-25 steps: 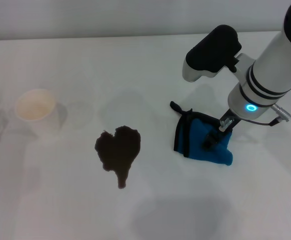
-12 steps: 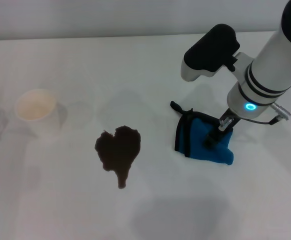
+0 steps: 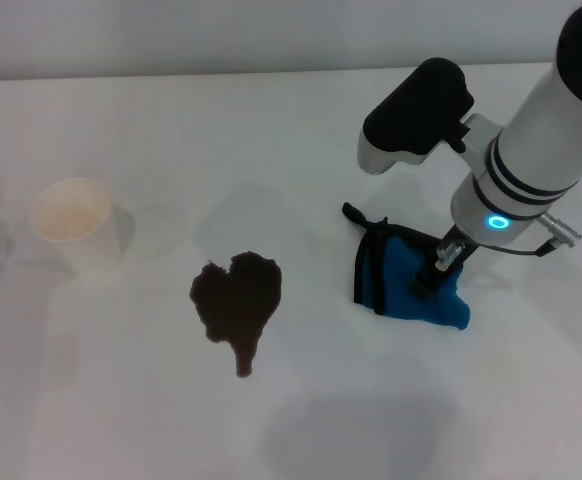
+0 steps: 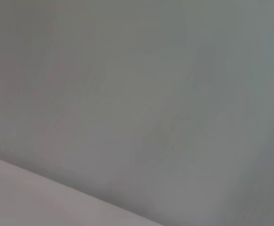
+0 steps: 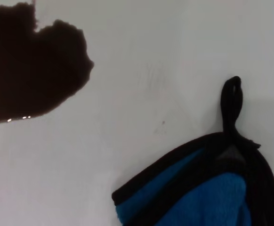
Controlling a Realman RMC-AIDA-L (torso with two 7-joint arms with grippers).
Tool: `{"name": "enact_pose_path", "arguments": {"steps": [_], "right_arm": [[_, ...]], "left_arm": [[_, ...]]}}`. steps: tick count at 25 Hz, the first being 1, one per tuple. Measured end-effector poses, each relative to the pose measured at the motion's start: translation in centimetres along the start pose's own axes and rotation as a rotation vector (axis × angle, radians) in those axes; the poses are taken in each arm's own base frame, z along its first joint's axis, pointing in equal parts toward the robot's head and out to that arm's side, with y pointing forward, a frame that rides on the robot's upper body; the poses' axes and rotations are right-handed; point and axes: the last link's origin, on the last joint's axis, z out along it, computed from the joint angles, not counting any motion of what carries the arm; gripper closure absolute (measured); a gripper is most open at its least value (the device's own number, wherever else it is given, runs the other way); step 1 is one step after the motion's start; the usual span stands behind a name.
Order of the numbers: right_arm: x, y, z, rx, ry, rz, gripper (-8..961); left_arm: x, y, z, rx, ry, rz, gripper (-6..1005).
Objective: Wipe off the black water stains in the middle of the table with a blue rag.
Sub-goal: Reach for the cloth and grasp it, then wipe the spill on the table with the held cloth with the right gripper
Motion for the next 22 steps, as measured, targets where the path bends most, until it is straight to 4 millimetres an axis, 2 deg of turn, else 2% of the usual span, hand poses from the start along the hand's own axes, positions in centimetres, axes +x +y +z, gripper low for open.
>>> {"name": "enact_pose_path", "arguments": {"steps": [2, 12, 16, 22], "right_arm": [[0.0, 0.1, 0.0, 0.000, 0.003, -0.007, 704], [-0.5, 0.7, -0.1, -0.047, -0.040, -0.030, 791], [-1.0, 1.9, -0.1, -0.135, -0.086, -0.064, 842], [-1.4, 3.8, 0.0, -0.272, -0.139, -0.129, 843]], "left_arm": [[0.0, 0.0, 0.0, 0.001, 0.000, 0.000, 107], [0.0, -0.1, -0.1, 0.004, 0.004, -0.003, 108], [0.0, -0.1, -0.1, 0.005, 0.004, -0.003, 108], [0.1, 0.1, 0.1, -0.002, 0.008, -0.003, 108]]}}
